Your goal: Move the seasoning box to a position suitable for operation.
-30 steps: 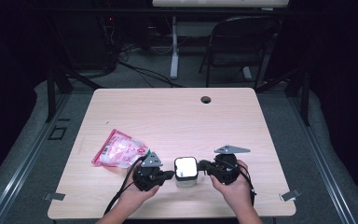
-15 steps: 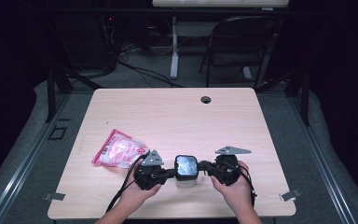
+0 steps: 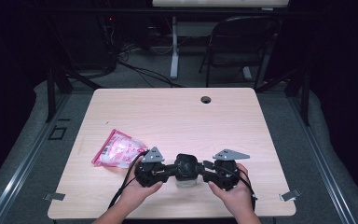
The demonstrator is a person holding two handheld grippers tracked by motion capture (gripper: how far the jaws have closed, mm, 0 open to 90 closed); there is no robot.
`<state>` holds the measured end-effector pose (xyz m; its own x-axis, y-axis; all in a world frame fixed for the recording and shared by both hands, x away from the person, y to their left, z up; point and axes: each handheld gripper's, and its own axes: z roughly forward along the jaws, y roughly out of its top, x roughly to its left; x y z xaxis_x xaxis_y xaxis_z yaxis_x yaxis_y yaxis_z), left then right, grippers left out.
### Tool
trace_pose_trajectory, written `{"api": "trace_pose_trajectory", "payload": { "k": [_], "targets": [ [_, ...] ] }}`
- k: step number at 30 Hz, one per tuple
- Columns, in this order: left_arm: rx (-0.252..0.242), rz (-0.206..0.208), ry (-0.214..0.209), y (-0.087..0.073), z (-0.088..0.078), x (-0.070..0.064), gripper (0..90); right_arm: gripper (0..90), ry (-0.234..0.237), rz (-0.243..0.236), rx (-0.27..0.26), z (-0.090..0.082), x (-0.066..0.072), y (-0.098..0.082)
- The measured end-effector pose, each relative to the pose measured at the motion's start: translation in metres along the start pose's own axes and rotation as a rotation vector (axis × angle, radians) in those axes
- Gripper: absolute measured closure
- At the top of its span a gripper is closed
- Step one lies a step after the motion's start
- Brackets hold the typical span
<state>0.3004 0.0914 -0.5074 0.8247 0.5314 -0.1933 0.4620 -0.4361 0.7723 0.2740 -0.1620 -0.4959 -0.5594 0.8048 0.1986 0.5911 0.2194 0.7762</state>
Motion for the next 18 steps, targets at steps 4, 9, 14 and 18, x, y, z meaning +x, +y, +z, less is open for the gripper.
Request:
{"api": "trace_pose_trajectory", "payload": {
  "k": [4, 9, 14, 18],
  "targets": [
    [-0.009, -0.004, 0.001, 0.002, 0.001, 0.000, 72.5, 55.6, 0.011, -0.038, 0.005, -0.002, 0.009, 0.001],
    [-0.017, -0.011, 0.002, 0.003, 0.003, 0.000, 69.3, 47.2, 0.018, -0.146, -0.015, -0.002, 0.022, 0.002],
    [-0.017, -0.012, 0.014, 0.004, 0.005, -0.001, 67.5, 44.1, 0.025, -0.193, -0.017, -0.001, 0.031, 0.002],
    [-0.018, -0.014, 0.001, 0.005, 0.004, 0.001, 66.8, 44.0, -0.001, -0.218, -0.018, 0.003, 0.033, 0.000]
  ]
}}
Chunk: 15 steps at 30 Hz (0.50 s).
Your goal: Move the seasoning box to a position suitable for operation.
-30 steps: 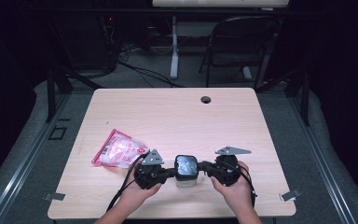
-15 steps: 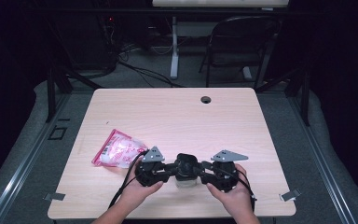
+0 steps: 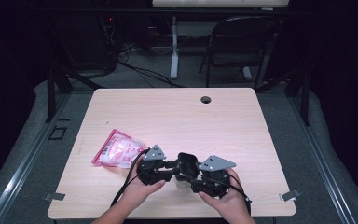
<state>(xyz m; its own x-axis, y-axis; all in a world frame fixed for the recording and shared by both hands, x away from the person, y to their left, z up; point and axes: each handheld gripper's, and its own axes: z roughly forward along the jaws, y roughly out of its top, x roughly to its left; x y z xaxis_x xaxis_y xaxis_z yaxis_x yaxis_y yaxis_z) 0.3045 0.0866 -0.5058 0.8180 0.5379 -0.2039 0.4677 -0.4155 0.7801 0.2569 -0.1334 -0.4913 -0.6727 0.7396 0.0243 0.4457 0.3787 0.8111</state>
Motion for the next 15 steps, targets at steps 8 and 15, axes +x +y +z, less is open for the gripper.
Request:
{"api": "trace_pose_trajectory", "payload": {
  "k": [8, 15],
  "targets": [
    [-0.008, -0.005, 0.005, 0.001, -0.001, 0.002, 66.0, 42.7, -0.017, -0.033, 0.000, 0.005, 0.006, 0.000],
    [-0.013, -0.005, 0.020, 0.002, 0.000, 0.001, 65.2, 43.0, -0.053, -0.063, -0.005, 0.011, 0.011, -0.002]
  ]
}}
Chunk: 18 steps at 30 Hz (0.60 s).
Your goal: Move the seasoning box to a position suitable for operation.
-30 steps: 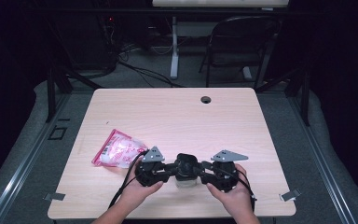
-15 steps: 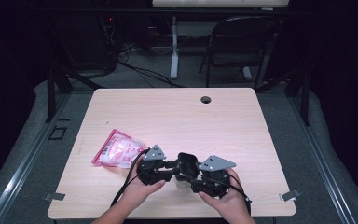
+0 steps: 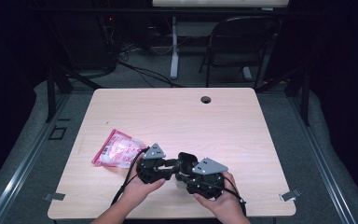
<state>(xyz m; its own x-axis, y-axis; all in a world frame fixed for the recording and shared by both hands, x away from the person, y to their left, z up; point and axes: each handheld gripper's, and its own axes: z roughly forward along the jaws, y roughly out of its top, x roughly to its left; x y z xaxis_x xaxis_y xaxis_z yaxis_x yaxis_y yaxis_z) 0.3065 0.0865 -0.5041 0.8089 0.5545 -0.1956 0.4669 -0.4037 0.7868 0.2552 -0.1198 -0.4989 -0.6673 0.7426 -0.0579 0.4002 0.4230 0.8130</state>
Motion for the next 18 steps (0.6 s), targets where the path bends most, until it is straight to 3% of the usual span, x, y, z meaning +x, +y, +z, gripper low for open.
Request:
{"api": "trace_pose_trajectory", "payload": {
  "k": [7, 13, 18],
  "targets": [
    [0.000, 0.007, -0.009, 0.0003, 0.0006, 0.0008, 64.3, 44.8, -0.006, 0.012, -0.007, 0.0000, -0.0011, -0.0005],
    [0.004, 0.020, 0.022, 0.0002, 0.0007, 0.0023, 62.6, 45.6, -0.003, 0.015, -0.012, -0.0003, -0.0016, -0.0005],
    [0.005, 0.008, 0.048, -0.0008, 0.0028, 0.0062, 60.8, 47.8, 0.009, 0.044, -0.022, -0.0036, -0.0042, -0.0001]
  ]
}}
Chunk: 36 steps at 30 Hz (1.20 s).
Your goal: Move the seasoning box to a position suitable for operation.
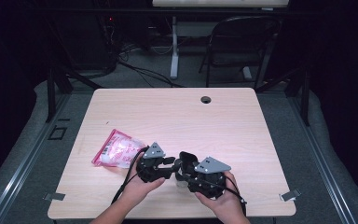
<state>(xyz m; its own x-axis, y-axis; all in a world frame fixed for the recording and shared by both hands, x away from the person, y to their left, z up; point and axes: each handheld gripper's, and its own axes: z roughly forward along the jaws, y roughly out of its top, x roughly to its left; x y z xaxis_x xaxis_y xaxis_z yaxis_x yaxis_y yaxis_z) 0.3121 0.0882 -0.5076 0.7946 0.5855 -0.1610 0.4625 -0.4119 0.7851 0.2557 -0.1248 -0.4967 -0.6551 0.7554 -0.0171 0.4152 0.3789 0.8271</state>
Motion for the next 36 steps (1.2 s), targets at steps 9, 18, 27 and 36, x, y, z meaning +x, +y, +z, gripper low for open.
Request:
{"api": "trace_pose_trajectory", "payload": {
  "k": [9, 18, 27, 36],
  "targets": [
    [0.015, -0.002, 0.010, -0.002, 0.009, 0.003, 59.6, 51.7, -0.004, 0.033, -0.031, -0.007, -0.003, -0.001],
    [0.031, -0.004, 0.009, -0.004, 0.014, 0.004, 62.9, 55.8, 0.004, 0.063, -0.035, -0.012, -0.006, -0.002],
    [0.028, -0.005, 0.010, -0.005, 0.014, 0.004, 63.4, 58.6, -0.010, 0.086, -0.033, -0.018, -0.014, -0.005],
    [0.025, -0.004, 0.007, -0.005, 0.014, 0.004, 63.4, 68.1, -0.001, 0.166, -0.024, -0.026, -0.029, -0.011]
  ]
}}
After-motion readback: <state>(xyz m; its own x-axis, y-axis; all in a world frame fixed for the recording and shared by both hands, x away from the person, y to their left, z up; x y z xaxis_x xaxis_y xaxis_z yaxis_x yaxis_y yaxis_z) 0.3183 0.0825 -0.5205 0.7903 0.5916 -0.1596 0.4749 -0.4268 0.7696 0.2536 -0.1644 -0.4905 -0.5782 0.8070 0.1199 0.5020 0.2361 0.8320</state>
